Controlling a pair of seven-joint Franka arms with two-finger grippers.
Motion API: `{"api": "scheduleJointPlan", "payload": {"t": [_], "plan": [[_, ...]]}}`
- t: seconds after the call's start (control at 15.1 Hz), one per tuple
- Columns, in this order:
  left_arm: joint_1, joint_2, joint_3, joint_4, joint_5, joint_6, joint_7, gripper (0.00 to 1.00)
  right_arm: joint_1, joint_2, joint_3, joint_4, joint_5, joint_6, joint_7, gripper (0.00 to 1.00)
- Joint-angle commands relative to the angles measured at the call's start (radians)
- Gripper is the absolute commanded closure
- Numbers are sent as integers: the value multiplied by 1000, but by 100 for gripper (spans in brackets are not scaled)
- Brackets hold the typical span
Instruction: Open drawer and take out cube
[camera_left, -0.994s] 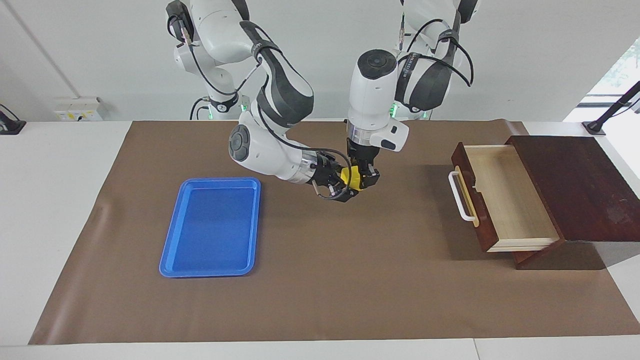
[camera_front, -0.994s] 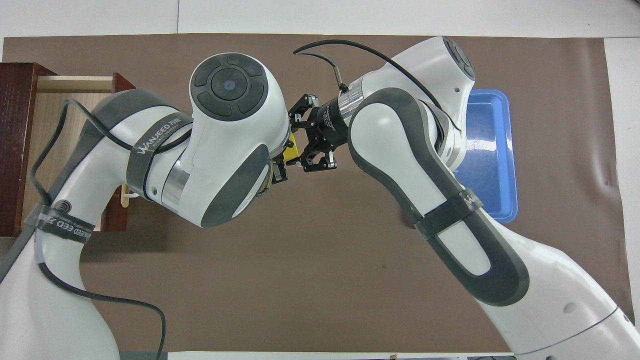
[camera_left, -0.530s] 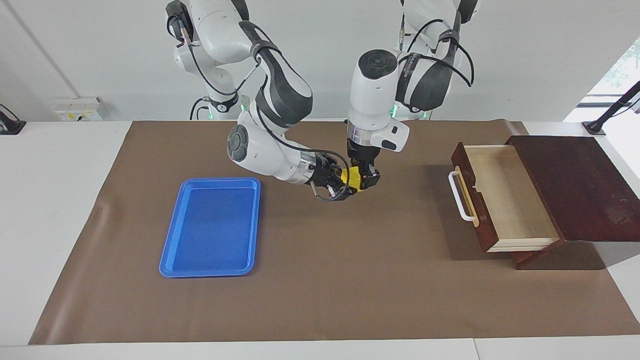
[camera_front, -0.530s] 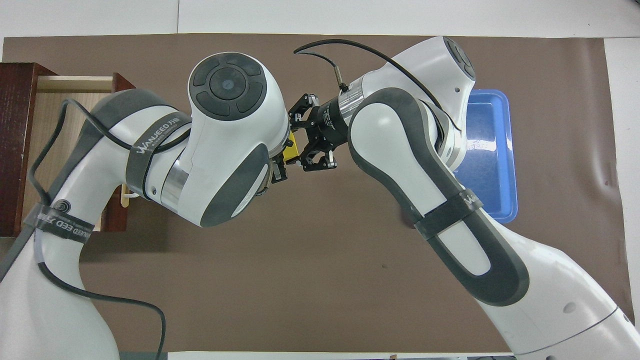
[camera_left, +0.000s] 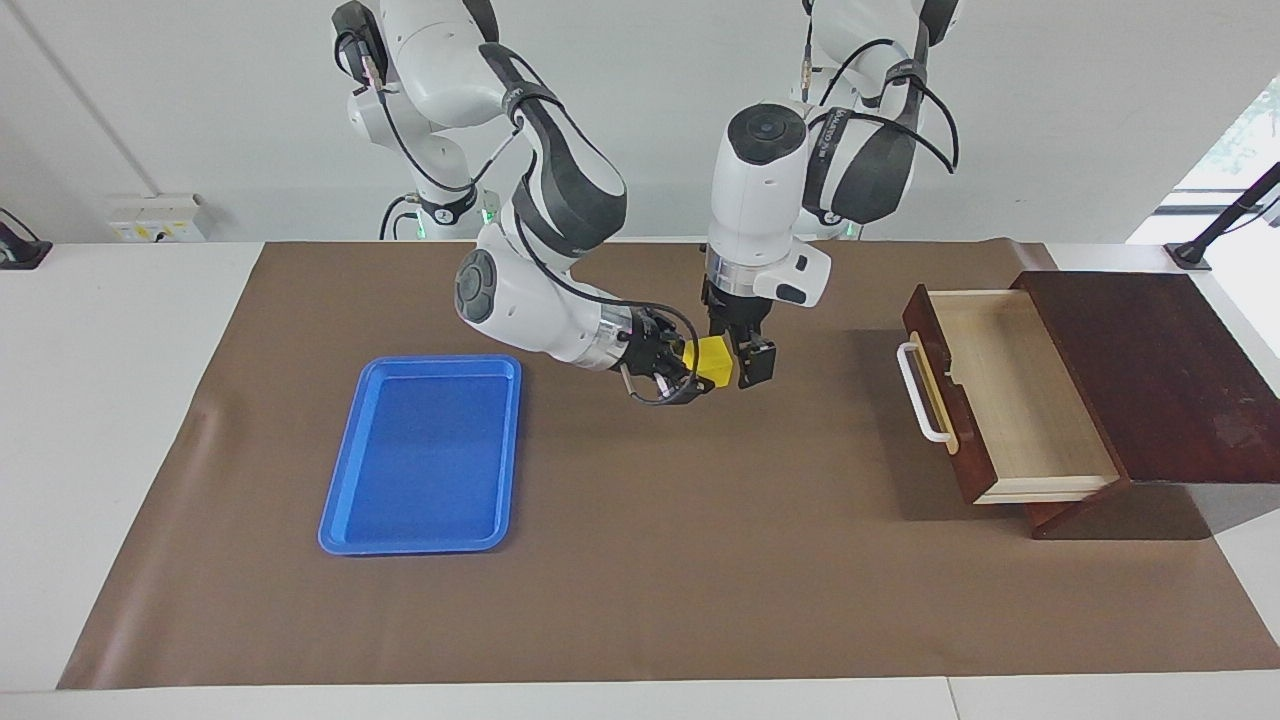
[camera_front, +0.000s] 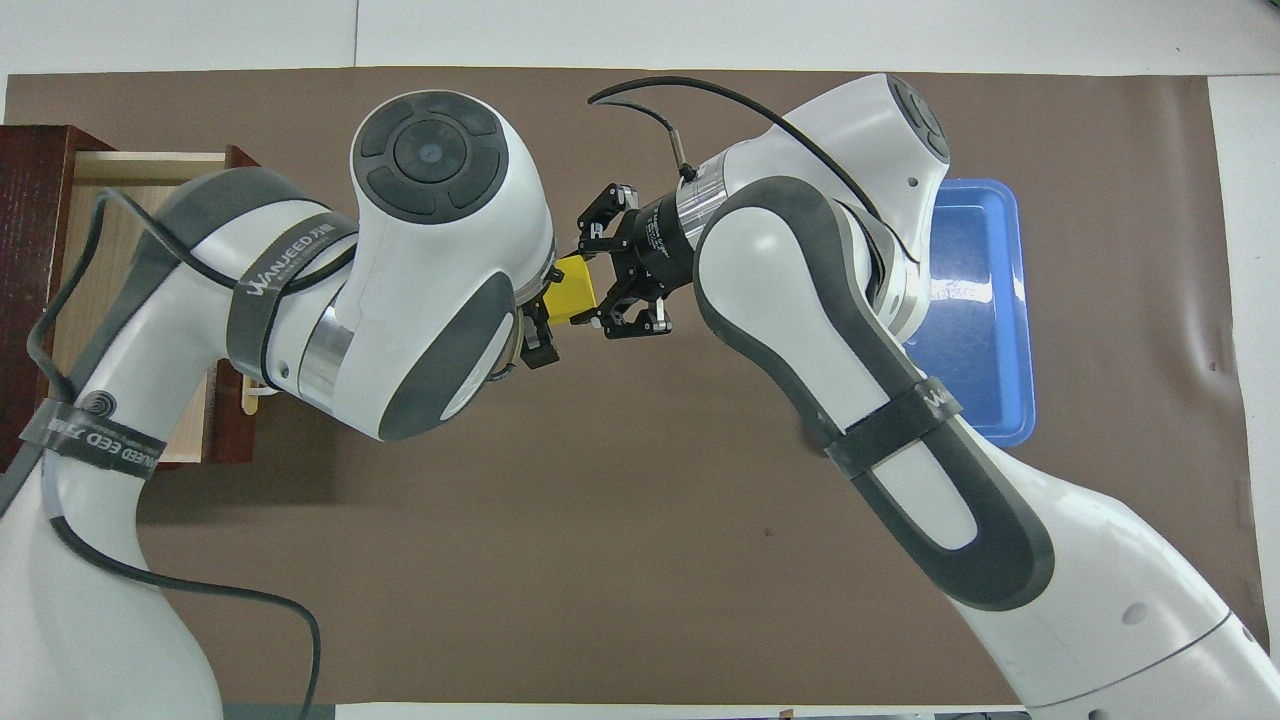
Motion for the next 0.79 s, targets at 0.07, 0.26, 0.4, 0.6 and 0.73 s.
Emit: {"api": "scheduleJointPlan", "payload": {"t": [0.07, 0.26, 0.4, 0.6, 0.73], "plan": [[117, -74, -1, -92, 12, -36, 152, 0, -21, 7, -2, 10, 10, 13, 7, 100], [198, -131, 0, -229, 13, -4, 298, 0, -131, 6, -1, 7, 10, -13, -37, 100], [269, -154, 0, -301, 16, 70, 385, 0, -203, 6, -1, 7, 10, -54, -63, 100], [344, -172, 0, -359, 18, 125, 525, 0, -320, 4, -4, -12, 10, -102, -132, 100], [395, -171, 0, -358, 18, 130, 591, 0, -387, -7, -4, -53, 10, -110, -149, 100]]}}
